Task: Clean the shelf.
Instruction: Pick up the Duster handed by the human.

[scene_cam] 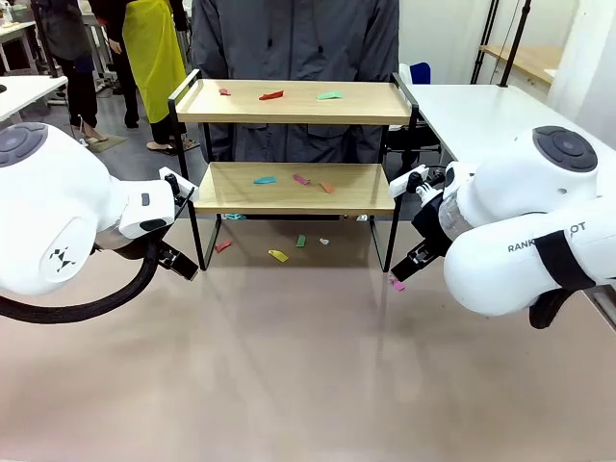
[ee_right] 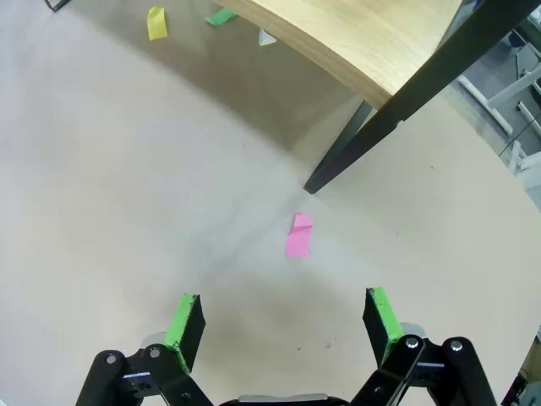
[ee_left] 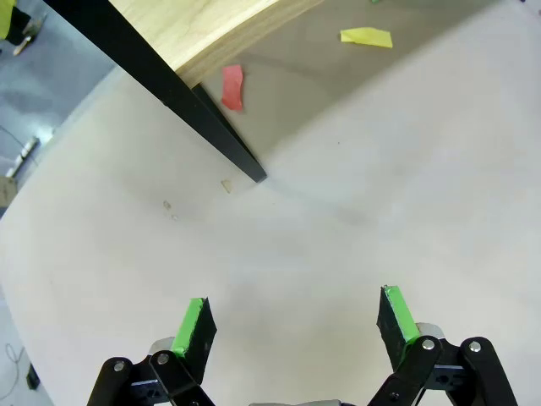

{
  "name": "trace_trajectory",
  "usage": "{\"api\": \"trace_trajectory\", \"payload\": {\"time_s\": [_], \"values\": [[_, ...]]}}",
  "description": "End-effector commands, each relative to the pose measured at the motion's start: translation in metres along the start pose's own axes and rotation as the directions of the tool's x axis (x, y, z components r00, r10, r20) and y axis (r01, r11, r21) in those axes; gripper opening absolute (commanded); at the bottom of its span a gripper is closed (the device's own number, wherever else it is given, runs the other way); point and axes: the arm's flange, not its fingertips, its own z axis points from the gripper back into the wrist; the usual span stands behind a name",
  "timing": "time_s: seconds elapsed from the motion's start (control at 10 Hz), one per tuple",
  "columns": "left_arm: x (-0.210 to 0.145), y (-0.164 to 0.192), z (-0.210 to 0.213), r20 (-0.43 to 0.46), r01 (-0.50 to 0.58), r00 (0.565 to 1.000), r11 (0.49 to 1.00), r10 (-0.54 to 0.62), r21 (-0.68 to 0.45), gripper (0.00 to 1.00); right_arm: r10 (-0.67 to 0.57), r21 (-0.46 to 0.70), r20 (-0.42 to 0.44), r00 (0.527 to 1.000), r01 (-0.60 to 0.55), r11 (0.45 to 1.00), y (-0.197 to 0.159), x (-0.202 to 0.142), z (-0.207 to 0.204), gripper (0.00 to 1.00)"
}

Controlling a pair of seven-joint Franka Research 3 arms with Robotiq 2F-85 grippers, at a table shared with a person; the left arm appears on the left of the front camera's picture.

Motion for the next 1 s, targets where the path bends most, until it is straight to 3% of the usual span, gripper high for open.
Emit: {"api": "trace_trajectory", "payload": {"time_s": [0.0,0.4,0.7,0.9], "values": [[0.000,0.001,0.000,0.000,-0.001,1.000,1.000,0.001,0.000,1.00,-0.001,0.000,0.000,1.000,0.001,1.000,0.000,0.000,0.000,1.00],[0.000,0.000,0.000,0.000,0.000,1.000,1.000,0.000,0.000,1.00,0.000,0.000,0.000,1.000,0.000,1.000,0.000,0.000,0.000,1.00],[0.035,0.025,0.076,0.100,0.047,0.994,0.998,-0.042,-0.051,1.00,-0.029,0.018,0.146,0.989,0.027,0.999,-0.032,0.037,0.069,1.00],[0.041,0.054,0.114,0.120,0.095,0.990,0.981,-0.075,-0.171,1.00,-0.054,0.073,0.217,0.975,0.039,0.997,-0.058,0.038,0.101,1.00]]}}
